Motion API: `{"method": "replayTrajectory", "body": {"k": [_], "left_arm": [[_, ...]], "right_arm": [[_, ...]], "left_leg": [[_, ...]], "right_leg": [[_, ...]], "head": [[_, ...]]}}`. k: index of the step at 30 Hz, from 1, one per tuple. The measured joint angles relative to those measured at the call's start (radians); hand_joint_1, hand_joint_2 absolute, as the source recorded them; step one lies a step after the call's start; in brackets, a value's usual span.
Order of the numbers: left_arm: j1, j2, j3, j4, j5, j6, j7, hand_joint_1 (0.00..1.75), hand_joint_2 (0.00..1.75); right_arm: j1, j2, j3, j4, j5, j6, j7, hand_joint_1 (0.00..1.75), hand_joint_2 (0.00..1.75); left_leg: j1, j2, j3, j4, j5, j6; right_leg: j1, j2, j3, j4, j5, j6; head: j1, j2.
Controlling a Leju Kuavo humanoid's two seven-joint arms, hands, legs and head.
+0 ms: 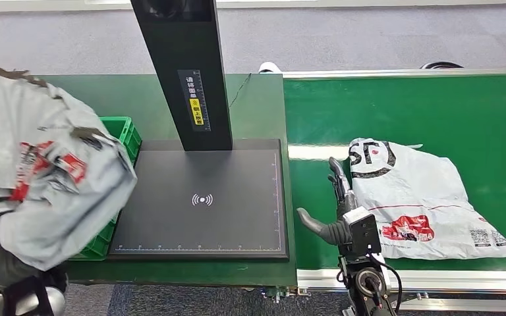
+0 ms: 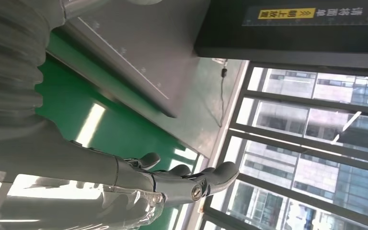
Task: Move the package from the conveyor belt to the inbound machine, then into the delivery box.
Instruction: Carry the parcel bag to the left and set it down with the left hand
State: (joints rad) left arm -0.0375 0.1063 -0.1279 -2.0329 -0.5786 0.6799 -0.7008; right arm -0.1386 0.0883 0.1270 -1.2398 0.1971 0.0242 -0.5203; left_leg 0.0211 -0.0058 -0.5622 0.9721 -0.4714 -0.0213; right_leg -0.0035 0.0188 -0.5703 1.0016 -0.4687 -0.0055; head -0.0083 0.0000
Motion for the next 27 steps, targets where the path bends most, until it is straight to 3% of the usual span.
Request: {"method": "replayTrajectory", "body": {"k": [4, 11, 15, 22, 27], "left_arm": [[-0.049, -0.009, 0.119, 0.092, 0.068, -0.038, 0.034, 1.75, 1.75], [-0.215, -0.025, 0.288, 0.390, -0.059, -0.302, 0.302, 1.75, 1.75], [-0.277, -0.021, 0.353, 0.554, -0.071, -0.326, 0.320, 1.75, 1.75], [-0.315, -0.020, 0.392, 0.655, -0.073, -0.338, 0.348, 1.75, 1.75], [-0.406, 0.021, 0.442, 0.837, -0.017, -0.343, 0.358, 1.75, 1.75]], "right_arm": [[0.032, 0.000, -0.007, -0.029, 0.000, -0.008, 0.002, 0.00, 1.75], [0.061, 0.000, -0.023, -0.087, 0.020, 0.000, 0.025, 0.00, 1.75], [0.068, 0.000, -0.029, -0.097, 0.029, 0.008, 0.026, 0.00, 1.75], [0.069, 0.000, -0.033, -0.101, 0.031, 0.014, 0.026, 0.00, 1.75], [0.069, -0.001, -0.034, -0.102, 0.032, 0.015, 0.026, 0.00, 1.75]], "left_leg": [[0.000, 0.000, 0.000, 0.000, 0.001, 0.000], [0.000, 0.000, 0.001, 0.000, 0.002, 0.000], [0.000, 0.003, 0.001, 0.000, 0.002, 0.000], [0.000, 0.002, -0.001, 0.000, 0.001, 0.000], [0.000, 0.001, -0.001, 0.000, 0.002, -0.001]], "right_leg": [[0.000, 0.000, 0.000, 0.000, 0.000, 0.000], [0.000, 0.000, 0.002, 0.000, 0.001, 0.000], [0.000, 0.002, 0.000, 0.000, 0.002, -0.001], [0.000, 0.001, -0.002, 0.000, 0.001, 0.000], [0.000, 0.001, -0.002, 0.000, 0.001, -0.001]], "head": [[0.000, 0.000], [0.000, 0.000], [-0.001, 0.000], [-0.001, 0.000], [-0.001, 0.000]]}}
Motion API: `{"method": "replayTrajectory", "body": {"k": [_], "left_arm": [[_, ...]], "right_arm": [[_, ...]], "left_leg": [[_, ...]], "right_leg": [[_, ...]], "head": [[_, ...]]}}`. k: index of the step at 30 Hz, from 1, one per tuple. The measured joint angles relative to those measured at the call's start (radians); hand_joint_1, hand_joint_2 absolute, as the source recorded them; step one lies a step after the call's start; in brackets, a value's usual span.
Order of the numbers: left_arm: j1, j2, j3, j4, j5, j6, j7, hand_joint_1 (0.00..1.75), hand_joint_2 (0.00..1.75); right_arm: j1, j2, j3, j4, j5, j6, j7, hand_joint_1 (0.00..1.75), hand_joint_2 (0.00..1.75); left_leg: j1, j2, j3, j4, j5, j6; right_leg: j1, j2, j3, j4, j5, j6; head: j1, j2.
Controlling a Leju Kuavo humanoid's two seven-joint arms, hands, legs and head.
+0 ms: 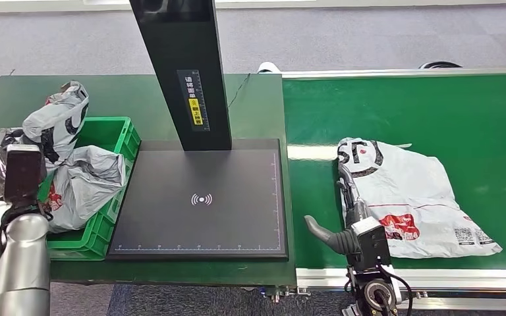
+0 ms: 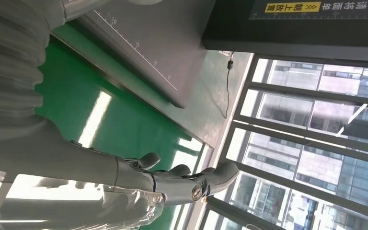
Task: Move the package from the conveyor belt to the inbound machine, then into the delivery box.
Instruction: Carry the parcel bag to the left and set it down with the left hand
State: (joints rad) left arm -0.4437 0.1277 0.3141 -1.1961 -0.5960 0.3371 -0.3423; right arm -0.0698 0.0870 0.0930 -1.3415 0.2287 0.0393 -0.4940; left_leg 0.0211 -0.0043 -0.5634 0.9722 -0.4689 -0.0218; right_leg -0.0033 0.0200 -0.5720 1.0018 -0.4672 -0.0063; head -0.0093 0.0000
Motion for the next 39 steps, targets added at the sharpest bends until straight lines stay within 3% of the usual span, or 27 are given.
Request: {"method": "replayTrajectory", "body": {"k": [4, 8, 10, 12, 13, 16, 17, 29, 35, 39], "left_arm": [[-0.056, 0.025, 0.037, 0.148, 0.068, -0.052, -0.025, 1.75, 1.75], [-0.091, 0.039, 0.047, 0.269, 0.088, -0.122, 0.007, 1.75, 1.75], [-0.114, 0.051, 0.045, 0.332, 0.057, -0.094, 0.036, 1.75, 1.75], [-0.141, 0.070, 0.035, 0.394, -0.017, -0.002, 0.072, 1.75, 1.75], [-0.155, 0.081, 0.028, 0.424, -0.055, 0.045, 0.092, 1.64, 1.75], [-0.189, 0.106, 0.018, 0.503, -0.100, 0.088, 0.128, 0.35, 1.75], [-0.198, 0.110, 0.018, 0.524, -0.104, 0.088, 0.133, 0.02, 1.75], [-0.235, 0.125, 0.018, 0.603, -0.119, 0.150, 0.083, 0.00, 1.75], [-0.176, 0.083, 0.044, 0.476, 0.105, 0.217, -0.245, 0.00, 1.75], [-0.070, 0.024, 0.024, 0.265, 0.220, 0.285, -0.344, 0.00, 1.75]], "right_arm": [[0.003, 0.000, 0.000, 0.000, 0.003, 0.000, 0.000, 0.00, 1.75], [0.004, -0.001, 0.000, 0.002, 0.003, -0.003, -0.002, 0.00, 1.75], [0.000, -0.001, 0.002, 0.008, 0.001, -0.008, -0.002, 0.00, 1.75], [-0.006, -0.001, 0.006, 0.014, -0.001, -0.017, -0.002, 0.00, 1.75], [-0.009, -0.002, 0.009, 0.017, -0.002, -0.023, -0.002, 0.00, 1.75], [-0.019, -0.002, 0.017, 0.025, -0.003, -0.036, 0.000, 0.00, 1.75], [-0.021, -0.002, 0.020, 0.027, -0.004, -0.038, 0.001, 0.00, 1.75], [-0.025, -0.010, 0.039, 0.043, -0.010, -0.049, 0.003, 0.00, 1.75], [-0.025, -0.015, 0.044, 0.043, -0.041, -0.065, 0.001, 0.00, 1.75], [-0.029, -0.020, 0.050, 0.047, -0.059, -0.075, -0.003, 0.00, 1.75]], "left_leg": [[0.000, -0.001, 0.000, 0.000, 0.001, 0.000], [0.000, -0.001, -0.001, 0.000, 0.001, 0.000], [0.000, -0.001, -0.001, 0.000, 0.001, 0.000], [0.000, -0.001, -0.001, 0.000, 0.001, 0.000], [0.000, -0.001, -0.001, 0.000, 0.001, 0.000], [0.000, -0.001, -0.001, 0.000, 0.001, 0.000], [0.000, -0.001, -0.001, 0.000, 0.001, 0.000], [0.000, -0.001, 0.000, 0.000, 0.001, 0.000], [0.000, -0.001, 0.001, 0.000, 0.001, 0.000], [-0.001, -0.001, 0.000, 0.000, 0.000, 0.000]], "right_leg": [[0.000, 0.000, 0.000, 0.000, 0.000, 0.000], [0.000, -0.001, 0.000, 0.000, 0.000, 0.000], [0.000, -0.001, 0.000, 0.000, 0.000, 0.000], [0.000, 0.000, 0.000, 0.000, 0.000, 0.000], [0.000, 0.000, 0.000, 0.000, 0.000, 0.000], [0.000, -0.001, 0.000, 0.000, 0.000, 0.000], [0.000, -0.001, 0.000, 0.000, 0.000, 0.000], [0.000, -0.001, 0.001, 0.000, 0.000, 0.000], [0.000, -0.001, 0.001, 0.000, 0.000, 0.000], [-0.001, 0.000, 0.000, 0.000, 0.000, 0.000]], "head": [[0.000, 0.000], [0.000, 0.000], [0.000, 0.000], [0.000, 0.000], [0.000, 0.000], [0.000, 0.000], [0.000, 0.000], [0.000, 0.000], [0.000, 0.000], [0.000, 0.000]]}}
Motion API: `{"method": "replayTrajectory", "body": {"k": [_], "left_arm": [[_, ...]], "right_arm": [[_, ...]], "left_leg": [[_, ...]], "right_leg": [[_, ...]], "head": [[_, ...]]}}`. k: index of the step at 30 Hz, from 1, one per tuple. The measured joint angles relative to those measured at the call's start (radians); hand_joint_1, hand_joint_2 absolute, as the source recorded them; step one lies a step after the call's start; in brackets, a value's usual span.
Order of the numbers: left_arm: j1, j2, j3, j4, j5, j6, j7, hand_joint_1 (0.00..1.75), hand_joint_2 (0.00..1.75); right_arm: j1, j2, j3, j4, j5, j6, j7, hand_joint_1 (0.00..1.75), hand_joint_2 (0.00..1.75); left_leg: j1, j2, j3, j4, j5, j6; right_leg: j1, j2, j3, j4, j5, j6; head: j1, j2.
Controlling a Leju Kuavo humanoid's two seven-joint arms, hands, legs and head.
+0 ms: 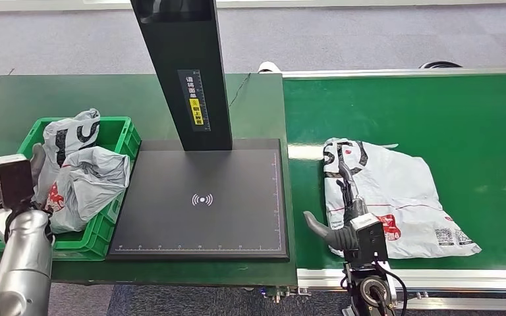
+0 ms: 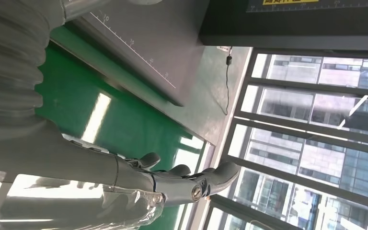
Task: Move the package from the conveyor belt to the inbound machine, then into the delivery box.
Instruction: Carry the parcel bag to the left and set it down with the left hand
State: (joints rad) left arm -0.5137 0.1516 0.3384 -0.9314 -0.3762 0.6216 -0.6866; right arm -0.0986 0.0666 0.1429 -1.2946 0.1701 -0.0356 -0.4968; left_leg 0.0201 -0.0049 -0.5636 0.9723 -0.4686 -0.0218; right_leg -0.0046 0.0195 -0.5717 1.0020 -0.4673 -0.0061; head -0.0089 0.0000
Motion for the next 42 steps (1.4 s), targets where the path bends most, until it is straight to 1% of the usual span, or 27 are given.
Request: {"method": "replayTrajectory", "body": {"k": [4, 7, 9, 11, 14, 16, 18, 20, 21, 22, 24, 26, 28, 31, 33, 37, 39, 42], "left_arm": [[0.119, -0.042, -0.067, -0.262, 0.078, 0.052, -0.016, 0.00, 1.75], [0.200, -0.073, -0.114, -0.479, 0.082, 0.058, -0.017, 0.00, 1.75], [0.241, -0.090, -0.136, -0.600, 0.081, 0.058, -0.017, 0.00, 1.75], [0.268, -0.102, -0.151, -0.686, 0.081, 0.058, -0.017, 0.00, 1.75], [0.295, -0.114, -0.163, -0.777, 0.075, 0.058, -0.017, 0.00, 1.75], [0.318, -0.120, -0.177, -0.841, 0.084, 0.058, -0.017, 0.00, 1.75], [0.352, -0.119, -0.209, -0.911, 0.125, 0.056, -0.017, 0.00, 1.75], [0.393, -0.107, -0.259, -0.973, 0.188, 0.026, -0.017, 0.00, 1.75], [0.413, -0.102, -0.286, -0.996, 0.227, -0.016, -0.017, 0.00, 1.75], [0.432, -0.098, -0.311, -1.010, 0.282, -0.095, -0.017, 0.00, 1.75], [0.465, -0.104, -0.350, -1.012, 0.413, -0.342, -0.014, 0.00, 1.75], [0.489, -0.123, -0.377, -0.979, 0.473, -0.605, 0.002, 0.00, 1.75], [0.500, -0.144, -0.409, -0.916, 0.442, -0.780, 0.040, 0.00, 1.75], [0.499, -0.171, -0.474, -0.788, 0.440, -0.969, 0.130, 0.00, 1.75], [0.494, -0.188, -0.511, -0.705, 0.472, -1.053, 0.161, 0.00, 1.75], [0.477, -0.209, -0.547, -0.595, 0.530, -1.125, 0.202, 0.00, 1.75], [0.460, -0.218, -0.563, -0.534, 0.534, -1.135, 0.211, 0.00, 1.75], [0.433, -0.233, -0.587, -0.433, 0.503, -1.101, 0.187, 0.00, 1.75]], "right_arm": [[-0.004, -0.003, 0.005, 0.004, -0.003, -0.004, -0.003, 0.00, 1.75], [-0.007, -0.004, 0.005, 0.004, -0.003, -0.006, -0.004, 0.00, 1.75], [-0.009, -0.004, 0.005, 0.004, -0.003, -0.006, -0.004, 0.00, 1.75], [-0.010, -0.004, 0.005, 0.004, -0.003, -0.006, -0.004, 0.00, 1.75], [-0.012, -0.004, 0.005, 0.004, -0.005, -0.004, -0.005, 0.00, 1.75], [-0.014, -0.004, 0.005, 0.004, -0.015, 0.009, -0.008, 0.00, 1.75], [-0.017, -0.003, 0.005, 0.005, -0.031, 0.034, -0.014, 0.00, 1.75], [-0.024, 0.002, 0.006, 0.006, -0.040, 0.056, -0.020, 0.00, 1.75], [-0.029, 0.005, 0.008, 0.007, -0.041, 0.064, -0.022, 0.00, 1.75], [-0.033, 0.010, 0.009, 0.008, -0.042, 0.072, -0.022, 0.00, 1.75], [-0.038, 0.021, 0.010, 0.008, -0.041, 0.092, -0.021, 0.00, 1.75], [-0.040, 0.031, 0.011, 0.008, -0.039, 0.112, -0.020, 0.00, 1.75], [-0.040, 0.037, 0.010, 0.007, -0.033, 0.126, -0.020, 0.00, 1.75], [-0.035, 0.044, 0.010, 0.006, -0.027, 0.142, -0.023, 0.00, 1.75], [-0.028, 0.047, 0.010, 0.003, -0.023, 0.147, -0.024, 0.00, 1.75], [-0.019, 0.051, 0.010, 0.000, -0.021, 0.151, -0.025, 0.00, 1.75], [-0.008, 0.055, 0.009, -0.006, -0.021, 0.152, -0.026, 0.00, 1.75], [0.013, 0.058, 0.007, -0.023, -0.021, 0.158, -0.030, 0.00, 1.75]], "left_leg": [[0.000, 0.000, -0.001, 0.000, 0.000, 0.000], [0.000, 0.000, -0.001, 0.000, 0.000, 0.000], [0.000, 0.000, -0.001, 0.000, 0.000, 0.000], [0.000, 0.000, -0.001, 0.000, 0.000, 0.000], [0.000, 0.000, -0.001, 0.000, 0.000, 0.000], [0.000, 0.000, -0.001, 0.000, 0.000, 0.000], [0.000, 0.000, -0.001, 0.000, 0.000, 0.000], [0.000, 0.000, -0.001, 0.000, 0.000, 0.000], [0.000, -0.001, -0.001, 0.000, 0.000, 0.000], [0.000, -0.001, -0.001, 0.000, -0.001, 0.000], [0.000, -0.001, -0.001, 0.000, -0.001, 0.000], [0.000, -0.001, -0.001, 0.000, -0.001, 0.000], [-0.001, -0.002, -0.001, 0.000, -0.001, 0.000], [-0.001, -0.002, -0.001, 0.000, -0.001, 0.000], [-0.001, -0.002, -0.001, 0.000, -0.001, 0.000], [-0.001, -0.002, -0.001, 0.000, -0.001, 0.001], [-0.001, -0.003, -0.001, 0.000, -0.001, 0.001], [-0.001, -0.002, -0.001, 0.000, -0.001, 0.001]], "right_leg": [[0.000, 0.000, -0.001, 0.000, 0.000, 0.000], [0.000, 0.000, -0.001, 0.000, 0.000, 0.000], [0.000, 0.000, -0.001, 0.000, 0.000, 0.000], [0.000, 0.000, -0.001, 0.000, 0.000, 0.000], [0.000, 0.000, -0.001, 0.000, 0.000, 0.000], [0.000, 0.000, -0.001, 0.000, 0.000, 0.000], [0.000, 0.000, -0.001, 0.000, 0.000, 0.000], [0.000, 0.000, -0.001, 0.000, 0.000, 0.000], [0.000, 0.000, -0.001, 0.000, 0.000, 0.000], [0.000, -0.001, -0.001, 0.000, -0.001, 0.001], [-0.001, -0.001, -0.001, -0.001, -0.001, 0.001], [-0.001, -0.001, -0.001, -0.001, -0.001, 0.001], [-0.001, -0.001, -0.001, -0.001, -0.001, 0.001], [-0.002, -0.001, 0.000, -0.001, -0.001, 0.001], [-0.002, -0.001, 0.000, -0.001, -0.001, 0.001], [-0.002, -0.001, -0.001, -0.001, -0.001, 0.001], [-0.002, -0.002, -0.001, -0.001, -0.001, 0.001], [-0.002, -0.001, -0.001, -0.001, -0.001, 0.001]], "head": [[0.000, 0.000], [0.000, 0.000], [0.000, 0.000], [0.000, 0.000], [0.000, 0.000], [0.000, 0.000], [0.000, 0.000], [0.000, 0.000], [0.000, 0.000], [0.000, 0.000], [0.000, 0.000], [0.000, 0.000], [0.000, 0.000], [0.000, 0.000], [0.000, 0.000], [0.000, 0.000], [0.000, 0.000], [0.000, 0.000]]}}
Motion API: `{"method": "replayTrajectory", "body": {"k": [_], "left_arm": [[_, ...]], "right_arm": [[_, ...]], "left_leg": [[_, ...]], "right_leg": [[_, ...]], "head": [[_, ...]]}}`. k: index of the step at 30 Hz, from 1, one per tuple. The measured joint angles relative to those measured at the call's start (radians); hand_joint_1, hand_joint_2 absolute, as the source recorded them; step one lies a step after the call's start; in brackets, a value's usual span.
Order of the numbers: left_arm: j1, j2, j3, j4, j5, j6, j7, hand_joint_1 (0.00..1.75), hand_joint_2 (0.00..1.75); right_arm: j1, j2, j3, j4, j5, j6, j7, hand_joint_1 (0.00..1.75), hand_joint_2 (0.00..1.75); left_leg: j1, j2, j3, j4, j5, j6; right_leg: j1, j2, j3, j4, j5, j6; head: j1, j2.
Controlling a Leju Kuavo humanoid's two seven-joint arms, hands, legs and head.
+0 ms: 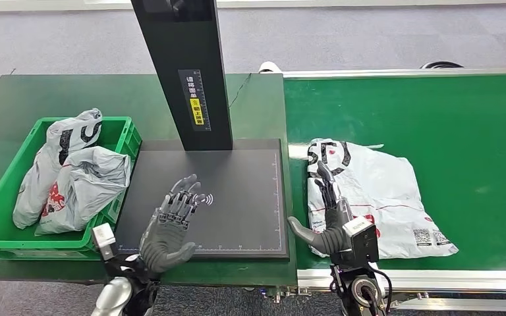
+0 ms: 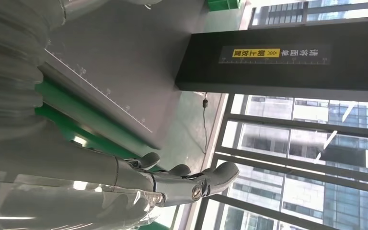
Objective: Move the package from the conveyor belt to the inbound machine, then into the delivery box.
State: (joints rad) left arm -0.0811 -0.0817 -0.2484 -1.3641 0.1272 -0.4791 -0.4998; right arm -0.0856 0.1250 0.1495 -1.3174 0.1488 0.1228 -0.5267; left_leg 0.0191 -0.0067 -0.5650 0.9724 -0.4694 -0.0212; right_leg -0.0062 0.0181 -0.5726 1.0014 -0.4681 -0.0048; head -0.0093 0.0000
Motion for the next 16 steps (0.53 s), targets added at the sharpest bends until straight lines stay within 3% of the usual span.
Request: {"method": "replayTrajectory", "body": {"k": [11, 16], "left_arm": [[-0.041, -0.015, -0.014, 0.133, -0.020, 0.062, -0.014, 0.00, 1.75], [-0.045, -0.022, 0.017, 0.148, -0.032, 0.166, 0.013, 0.00, 1.75]], "right_arm": [[0.008, 0.005, -0.004, -0.012, 0.001, 0.024, -0.002, 0.00, 1.75], [-0.044, 0.011, 0.002, 0.037, 0.001, 0.044, 0.038, 0.00, 1.75]], "left_leg": [[0.000, 0.000, 0.000, 0.000, 0.000, 0.000], [0.000, 0.000, 0.000, 0.000, 0.000, 0.000]], "right_leg": [[0.000, 0.000, 0.000, 0.000, 0.000, 0.000], [0.000, 0.000, 0.000, 0.000, 0.000, 0.000]], "head": [[0.000, 0.000], [0.000, 0.000]]}}
